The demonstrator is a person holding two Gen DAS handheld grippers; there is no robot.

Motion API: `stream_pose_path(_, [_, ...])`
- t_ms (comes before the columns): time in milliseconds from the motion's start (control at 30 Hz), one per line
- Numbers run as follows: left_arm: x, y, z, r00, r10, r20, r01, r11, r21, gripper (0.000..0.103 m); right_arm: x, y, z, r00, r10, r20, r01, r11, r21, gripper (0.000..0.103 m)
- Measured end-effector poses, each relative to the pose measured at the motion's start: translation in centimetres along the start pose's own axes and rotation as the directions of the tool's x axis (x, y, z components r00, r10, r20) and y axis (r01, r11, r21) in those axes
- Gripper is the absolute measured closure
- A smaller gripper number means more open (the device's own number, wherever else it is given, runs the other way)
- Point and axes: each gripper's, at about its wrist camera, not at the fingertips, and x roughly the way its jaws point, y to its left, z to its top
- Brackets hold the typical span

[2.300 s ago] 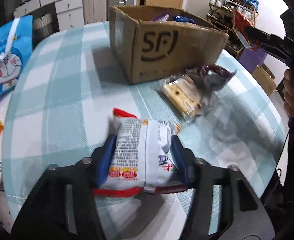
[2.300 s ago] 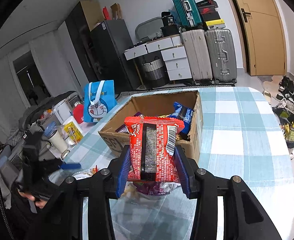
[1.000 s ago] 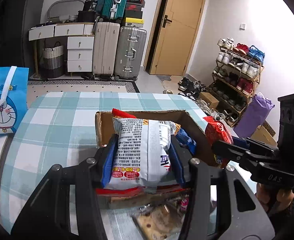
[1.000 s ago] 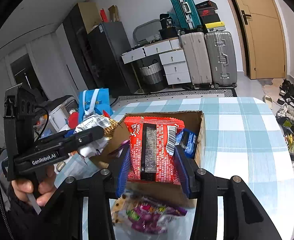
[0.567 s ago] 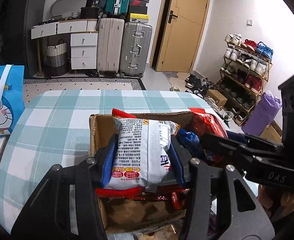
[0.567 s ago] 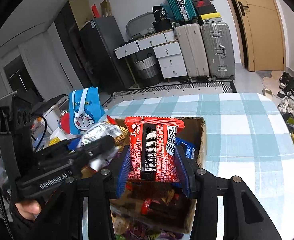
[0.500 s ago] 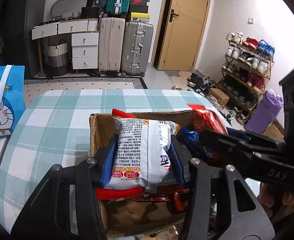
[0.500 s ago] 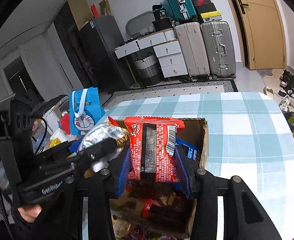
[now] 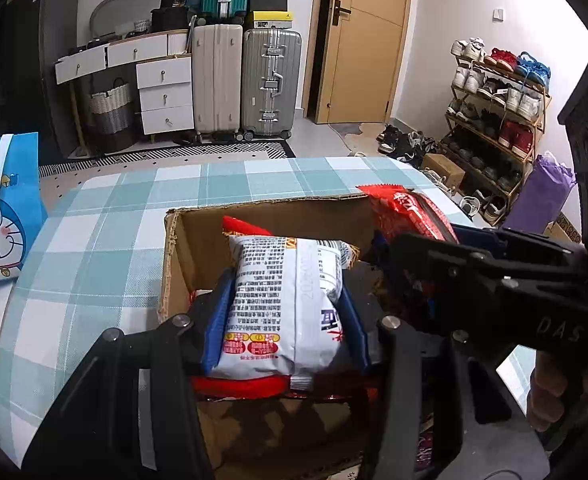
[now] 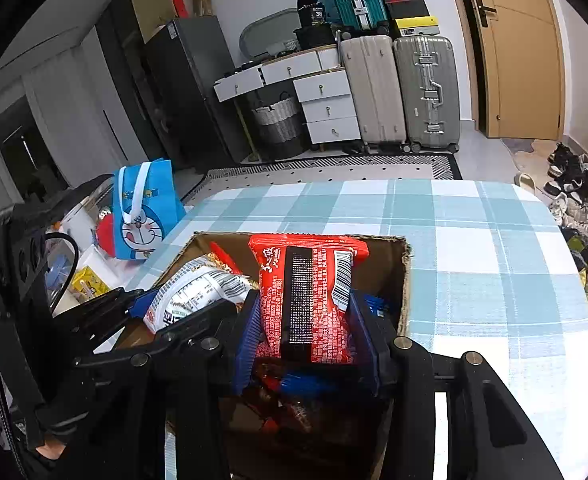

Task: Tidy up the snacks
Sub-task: 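Open both grippers to drop the bags into the box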

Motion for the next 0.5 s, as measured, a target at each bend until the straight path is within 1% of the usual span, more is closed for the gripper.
stream_pose_path(67, [0.0, -0.2, 0.0, 1.000, -0.007, -0.001, 0.007, 1.000, -0.001, 0.056, 0.0, 0.1, 0.1, 1.000, 0.002, -0.002, -0.002, 1.000, -0.002, 0.059])
stream_pose_path(133, [-0.2, -0.1, 0.1, 1.000, -0.028, 0.004, 0.028, 0.999, -0.016, 0.056, 0.1, 0.2, 0.1, 1.000, 0.003, -0.010, -0.003, 1.000, -0.009, 0.059])
stream_pose_path(167, [-0.5, 0.0, 0.1, 0.999, -0.034, 0.013, 0.034, 0.999, -0.030, 0.054, -0.1, 0.3, 0.2, 1.000, 0.017, -0.006, -0.017, 1.000, -0.014, 0.058])
stream_pose_path(200, [-0.8, 0.3, 0.2, 0.999, -0.039, 0.019, 0.040, 0.998, -0.039, 0.051, -0.4, 0.4, 0.2, 0.999, 0.032, 0.004, -0.032, 0.999, -0.021, 0.054])
stream_pose_path(233, [-1.3, 0.5, 0.2, 0.998, -0.048, 0.031, 0.049, 0.998, -0.049, 0.040, -0.9, 0.5, 0.1, 0.999, 0.041, 0.022, -0.040, 0.999, -0.026, 0.051])
stream_pose_path(267, [-1.8, 0.6, 0.2, 0.998, -0.045, 0.037, 0.046, 0.998, -0.052, 0.029, -1.4, 0.6, 0.1, 0.998, 0.045, 0.038, -0.044, 0.999, -0.032, 0.045])
stream_pose_path(300, [-2.3, 0.5, 0.2, 0.998, -0.037, 0.046, 0.039, 0.998, -0.052, 0.024, -1.9, 0.7, 0.0, 0.998, 0.044, 0.051, -0.042, 0.998, -0.039, 0.037])
stream_pose_path(367, [-3.3, 0.6, 0.1, 0.998, -0.040, 0.052, 0.043, 0.998, -0.046, 0.020, -3.1, 0.6, -0.2, 0.997, 0.034, 0.076, -0.031, 0.999, -0.042, 0.030])
stream_pose_path(433, [-4.3, 0.7, -0.1, 0.998, -0.035, 0.052, 0.037, 0.999, -0.035, 0.018, -4.2, 0.4, -0.6, 0.996, 0.024, 0.086, -0.020, 0.999, -0.042, 0.025])
stream_pose_path(500, [-5.5, 0.8, -0.5, 0.998, -0.022, 0.056, 0.023, 0.999, -0.028, 0.011, -5.2, 0.1, -1.2, 0.995, 0.017, 0.093, -0.014, 0.999, -0.033, 0.008])
